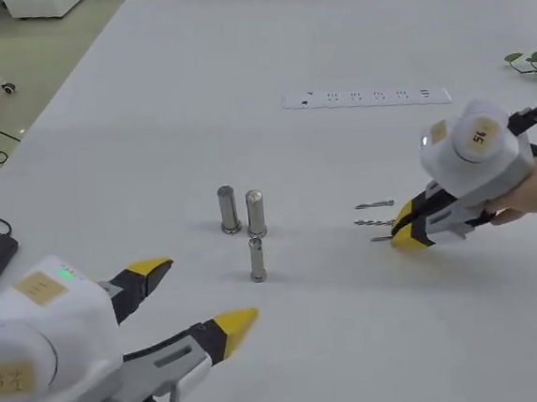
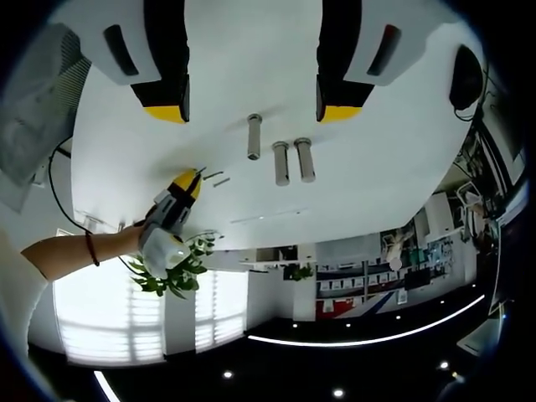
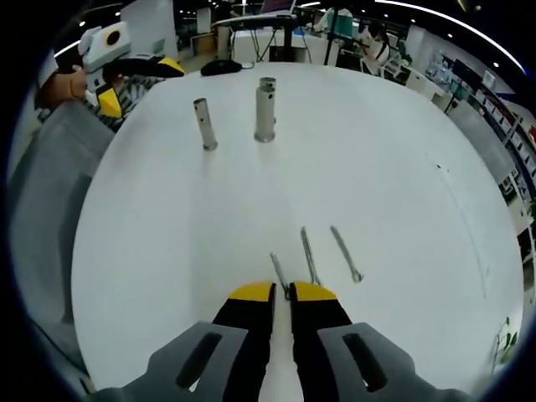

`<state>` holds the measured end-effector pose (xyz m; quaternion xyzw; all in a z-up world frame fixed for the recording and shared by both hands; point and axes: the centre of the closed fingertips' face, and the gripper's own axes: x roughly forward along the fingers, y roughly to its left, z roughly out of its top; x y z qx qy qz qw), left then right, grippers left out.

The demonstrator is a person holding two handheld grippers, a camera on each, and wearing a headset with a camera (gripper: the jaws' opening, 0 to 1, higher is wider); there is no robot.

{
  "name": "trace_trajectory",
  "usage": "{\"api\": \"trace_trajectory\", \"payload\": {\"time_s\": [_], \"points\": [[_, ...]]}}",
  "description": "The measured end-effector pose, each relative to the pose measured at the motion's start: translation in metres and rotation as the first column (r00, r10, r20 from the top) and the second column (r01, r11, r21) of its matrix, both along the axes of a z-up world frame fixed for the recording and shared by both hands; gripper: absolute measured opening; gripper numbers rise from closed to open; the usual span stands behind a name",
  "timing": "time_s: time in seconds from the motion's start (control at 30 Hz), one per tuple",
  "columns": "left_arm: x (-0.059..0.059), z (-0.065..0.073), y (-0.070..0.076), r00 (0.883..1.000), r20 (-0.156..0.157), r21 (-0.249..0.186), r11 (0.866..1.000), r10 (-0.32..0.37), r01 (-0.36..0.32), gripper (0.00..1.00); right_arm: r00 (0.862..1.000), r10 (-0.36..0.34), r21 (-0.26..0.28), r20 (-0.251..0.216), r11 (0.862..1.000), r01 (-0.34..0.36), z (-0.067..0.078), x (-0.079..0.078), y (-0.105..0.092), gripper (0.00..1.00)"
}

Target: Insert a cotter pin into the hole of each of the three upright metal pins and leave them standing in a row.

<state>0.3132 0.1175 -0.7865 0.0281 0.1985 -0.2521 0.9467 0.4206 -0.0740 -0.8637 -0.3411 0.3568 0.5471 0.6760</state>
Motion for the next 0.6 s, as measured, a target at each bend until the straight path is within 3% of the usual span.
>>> {"api": "trace_trajectory", "payload": {"time_s": [0.33, 0.6], "points": [[-0.0012, 0.0003, 0.0011, 1.0, -0.006, -0.01, 1.0, 0.0, 0.0, 0.6, 0.999, 0.049, -0.072, -0.001, 0.996, -0.049, -0.0012, 0.0016, -0.0018, 0.04], [-0.0049, 0.0014, -0.0021, 1.0, -0.017, -0.004, 1.0, -0.013, 0.013, 0.6, 0.998, 0.06, -0.092, 0.008, 0.994, -0.059, -0.0012, 0.0027, -0.0003, 0.02]]}}
